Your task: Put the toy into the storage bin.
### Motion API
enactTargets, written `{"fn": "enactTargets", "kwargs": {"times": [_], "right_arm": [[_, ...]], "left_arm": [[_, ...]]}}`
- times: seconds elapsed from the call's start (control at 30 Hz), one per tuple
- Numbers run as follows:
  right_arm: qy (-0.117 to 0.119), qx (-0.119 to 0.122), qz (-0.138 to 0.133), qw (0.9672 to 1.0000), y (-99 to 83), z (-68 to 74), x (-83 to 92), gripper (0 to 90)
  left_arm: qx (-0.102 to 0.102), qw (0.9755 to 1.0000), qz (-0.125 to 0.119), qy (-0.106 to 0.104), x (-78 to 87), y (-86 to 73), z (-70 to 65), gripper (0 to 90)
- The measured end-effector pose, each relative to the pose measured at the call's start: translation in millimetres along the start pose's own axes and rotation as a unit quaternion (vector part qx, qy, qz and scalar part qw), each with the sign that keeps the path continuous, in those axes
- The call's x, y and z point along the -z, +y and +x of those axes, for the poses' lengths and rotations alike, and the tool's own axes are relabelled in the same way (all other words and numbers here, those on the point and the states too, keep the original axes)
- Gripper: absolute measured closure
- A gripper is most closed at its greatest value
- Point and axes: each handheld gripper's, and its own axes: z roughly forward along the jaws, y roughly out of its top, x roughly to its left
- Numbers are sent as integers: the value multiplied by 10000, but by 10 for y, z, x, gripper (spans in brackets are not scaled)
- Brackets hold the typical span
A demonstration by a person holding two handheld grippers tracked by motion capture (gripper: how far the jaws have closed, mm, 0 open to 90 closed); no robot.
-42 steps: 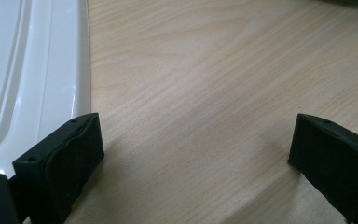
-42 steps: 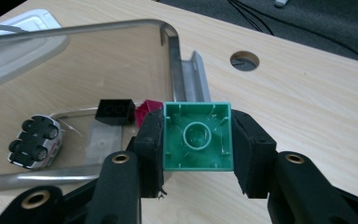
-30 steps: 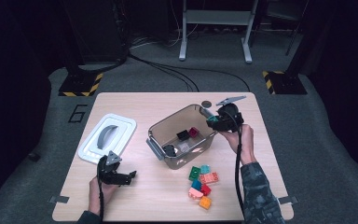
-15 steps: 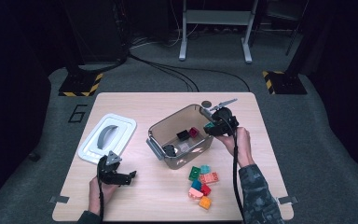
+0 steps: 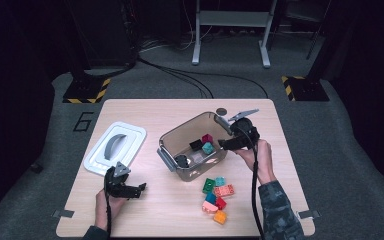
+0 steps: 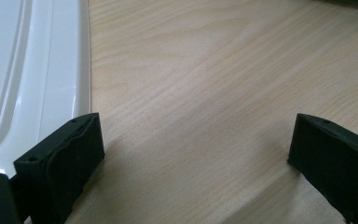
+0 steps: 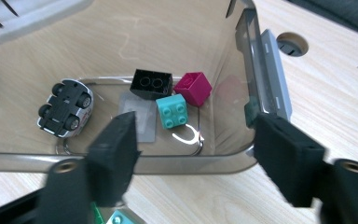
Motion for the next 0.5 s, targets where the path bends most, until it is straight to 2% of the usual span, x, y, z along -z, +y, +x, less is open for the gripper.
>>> {"fn": "enactTargets", "kwargs": {"times": [0.07, 0.17, 0.3, 0.5], "right_arm": [[-6, -40, -68, 10000, -48, 19, 44, 218], [-27, -51, -186, 9998, -137, 40, 97, 179], [-11, -97, -310, 9995, -305, 84, 152, 164], [29, -117, -299, 9995, -574, 160, 149, 159]], "left_arm": [[0, 10000, 1, 0, 0, 0, 0, 30], [-2, 10000, 2, 0, 0, 0, 0, 29], [-4, 10000, 15, 6, 2, 1, 0, 29], [-2, 10000, 2, 1, 0, 0, 0, 30]]}}
